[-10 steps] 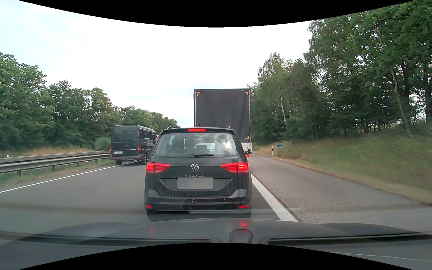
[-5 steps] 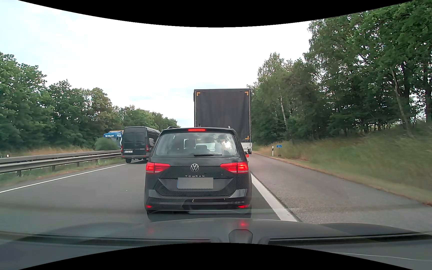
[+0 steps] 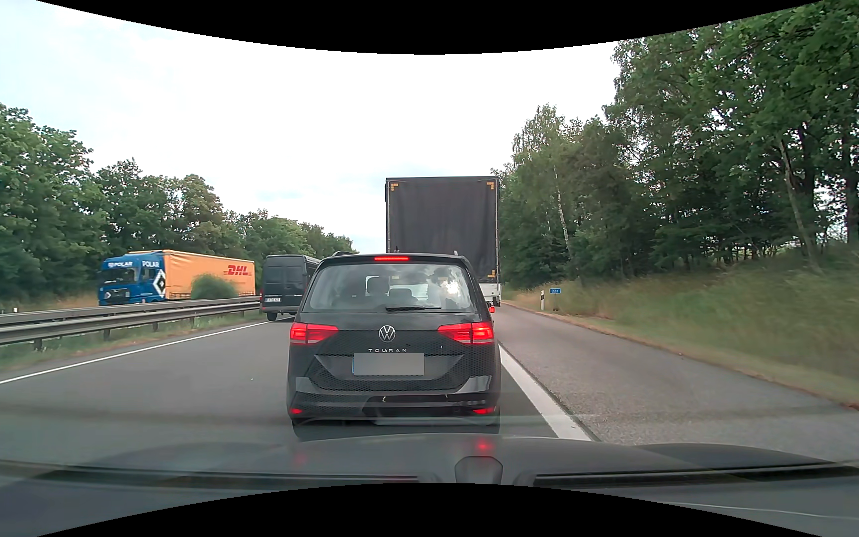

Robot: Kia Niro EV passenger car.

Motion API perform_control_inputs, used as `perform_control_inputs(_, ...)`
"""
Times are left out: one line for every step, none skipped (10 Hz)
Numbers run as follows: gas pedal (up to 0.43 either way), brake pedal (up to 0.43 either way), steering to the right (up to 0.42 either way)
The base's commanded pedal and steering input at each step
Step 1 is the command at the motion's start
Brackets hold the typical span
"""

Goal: Follow the waypoints while adhering to traffic rules and regulations

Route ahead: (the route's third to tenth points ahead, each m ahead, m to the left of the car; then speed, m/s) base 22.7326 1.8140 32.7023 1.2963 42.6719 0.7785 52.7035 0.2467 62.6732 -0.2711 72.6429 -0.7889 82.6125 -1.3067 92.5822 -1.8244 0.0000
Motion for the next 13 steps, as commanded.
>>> perform_control_inputs(0.0, 0.244, 0.0)
perform_control_inputs(0.0, 0.244, 0.0)
perform_control_inputs(0.0, 0.244, 0.0)
perform_control_inputs(0.0, 0.244, 0.0)
perform_control_inputs(0.0, 0.244, 0.0)
perform_control_inputs(0.0, 0.244, 0.0)
perform_control_inputs(0.0, 0.244, 0.0)
perform_control_inputs(0.0, 0.244, 0.0)
perform_control_inputs(0.0, 0.244, 0.0)
perform_control_inputs(0.0, 0.244, 0.0)
perform_control_inputs(0.0, 0.244, 0.0)
perform_control_inputs(0.0, 0.244, 0.0)
perform_control_inputs(0.0, 0.244, 0.0)
